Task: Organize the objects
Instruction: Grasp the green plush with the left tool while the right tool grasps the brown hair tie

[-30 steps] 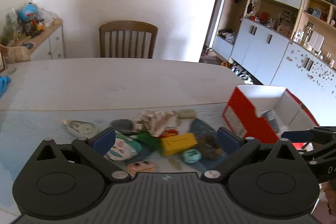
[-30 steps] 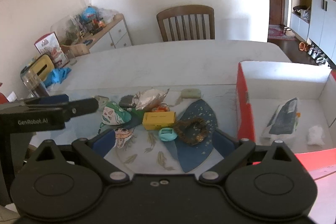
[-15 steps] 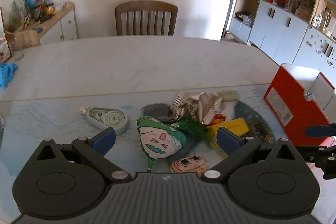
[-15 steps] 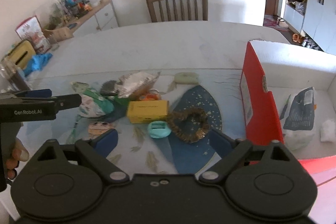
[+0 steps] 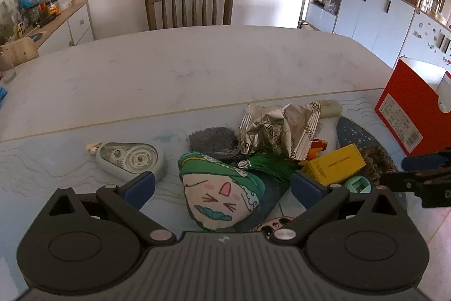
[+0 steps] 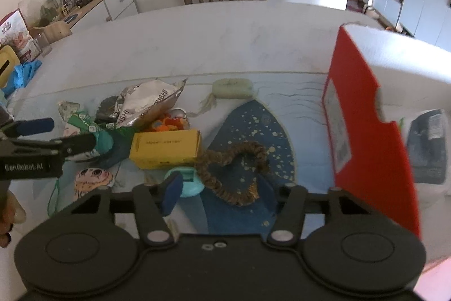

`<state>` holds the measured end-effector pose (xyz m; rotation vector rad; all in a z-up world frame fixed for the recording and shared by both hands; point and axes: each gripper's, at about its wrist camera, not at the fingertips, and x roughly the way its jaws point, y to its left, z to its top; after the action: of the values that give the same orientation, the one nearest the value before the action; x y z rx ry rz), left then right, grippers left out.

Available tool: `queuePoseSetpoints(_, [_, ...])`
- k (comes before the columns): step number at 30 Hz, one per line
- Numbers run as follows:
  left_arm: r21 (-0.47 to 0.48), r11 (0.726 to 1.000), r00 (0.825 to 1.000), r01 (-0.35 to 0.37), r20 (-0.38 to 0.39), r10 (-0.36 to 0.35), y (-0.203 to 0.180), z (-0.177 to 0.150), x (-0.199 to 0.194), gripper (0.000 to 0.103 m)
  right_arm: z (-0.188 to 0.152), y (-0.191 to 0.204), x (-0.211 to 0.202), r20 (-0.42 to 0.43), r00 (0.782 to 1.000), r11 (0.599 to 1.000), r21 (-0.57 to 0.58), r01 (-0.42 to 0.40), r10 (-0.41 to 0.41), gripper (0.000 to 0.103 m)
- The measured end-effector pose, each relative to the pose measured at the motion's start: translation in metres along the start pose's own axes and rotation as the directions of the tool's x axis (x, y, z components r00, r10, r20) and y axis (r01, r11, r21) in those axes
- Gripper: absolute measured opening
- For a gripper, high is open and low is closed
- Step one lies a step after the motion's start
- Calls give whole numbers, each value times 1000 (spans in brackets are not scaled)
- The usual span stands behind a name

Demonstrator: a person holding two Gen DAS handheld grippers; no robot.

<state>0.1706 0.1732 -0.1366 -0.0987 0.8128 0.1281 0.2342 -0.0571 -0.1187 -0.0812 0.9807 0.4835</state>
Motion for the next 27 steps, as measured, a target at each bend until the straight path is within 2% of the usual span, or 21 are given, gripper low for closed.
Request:
queuePoseSetpoints(5, [-11, 1000, 1000, -2, -13, 1, 4, 1, 8, 103, 3, 1, 12, -30, 999, 1000, -7, -22, 21, 42])
queuePoseSetpoints(14, [-22, 999, 999, 35, -22, -35, 9, -2, 17, 101, 9, -2, 18, -27, 995, 996, 11, -93, 94, 25])
queuePoseSetpoints(17, [-42, 998, 998, 52, -38, -53, 12, -2, 19, 89, 9, -3, 19, -32, 994, 994, 16, -105, 105, 20])
queuePoseSetpoints(19, [-65, 995, 995, 70, -62, -74, 15, -2, 21, 71, 9, -3, 21, -35, 993, 994, 16, -108, 109, 16])
queuePoseSetpoints(20, [-77, 994, 995, 73, -68, -78, 16, -2, 21, 67, 9, -3, 22, -36, 993, 993, 18, -113, 114, 14])
queuePoseSetpoints(27, [-98, 993, 995, 70, -63, -76, 18, -3, 16, 55, 9, -3, 19, -22, 993, 993, 13, -113, 114, 8])
